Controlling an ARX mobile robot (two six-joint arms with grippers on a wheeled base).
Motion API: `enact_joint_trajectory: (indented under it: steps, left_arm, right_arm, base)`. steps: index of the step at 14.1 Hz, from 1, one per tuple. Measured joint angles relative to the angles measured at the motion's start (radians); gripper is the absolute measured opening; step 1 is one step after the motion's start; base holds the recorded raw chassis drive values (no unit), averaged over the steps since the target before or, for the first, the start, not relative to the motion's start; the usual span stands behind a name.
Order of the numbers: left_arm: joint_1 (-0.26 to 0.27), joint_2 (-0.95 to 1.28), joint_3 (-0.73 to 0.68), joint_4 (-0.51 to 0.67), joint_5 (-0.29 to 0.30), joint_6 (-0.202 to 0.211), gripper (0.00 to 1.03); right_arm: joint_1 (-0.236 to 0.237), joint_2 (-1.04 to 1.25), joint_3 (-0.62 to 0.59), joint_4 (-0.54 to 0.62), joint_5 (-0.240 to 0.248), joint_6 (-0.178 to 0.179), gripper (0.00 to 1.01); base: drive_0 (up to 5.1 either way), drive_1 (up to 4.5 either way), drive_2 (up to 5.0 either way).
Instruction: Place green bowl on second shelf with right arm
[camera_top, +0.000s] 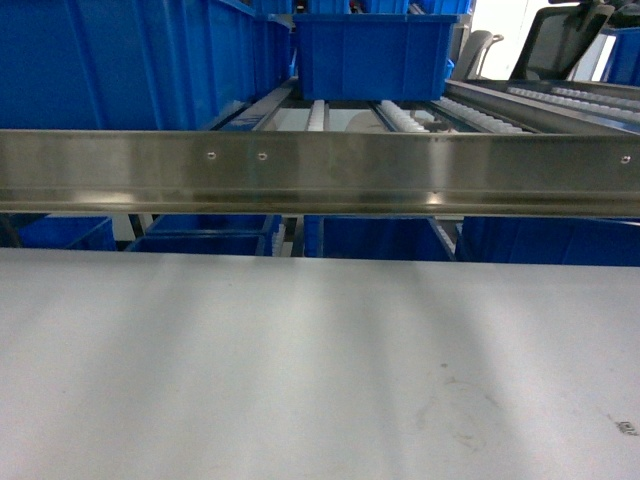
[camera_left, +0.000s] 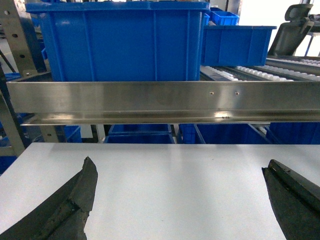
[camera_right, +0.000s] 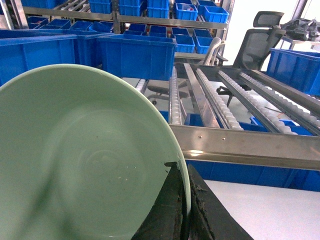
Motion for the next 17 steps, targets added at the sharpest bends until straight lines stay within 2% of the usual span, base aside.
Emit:
enact_joint_trajectory:
  steps: [11,17]
  left_arm:
    - [0.000,0.000,0.000,0.001,0.000,0.000,0.98]
    - [0.000,0.000,0.000,0.002,0.000,0.000,0.98]
  right_arm:
    - [0.000,0.000,0.000,0.001,0.000,0.000,0.02]
    - [0.000,0.000,0.000,0.002,0.000,-0.003,0.02]
  base:
    - [-4.9,1.51,3.4]
    - [-4.9,2.43,2.4]
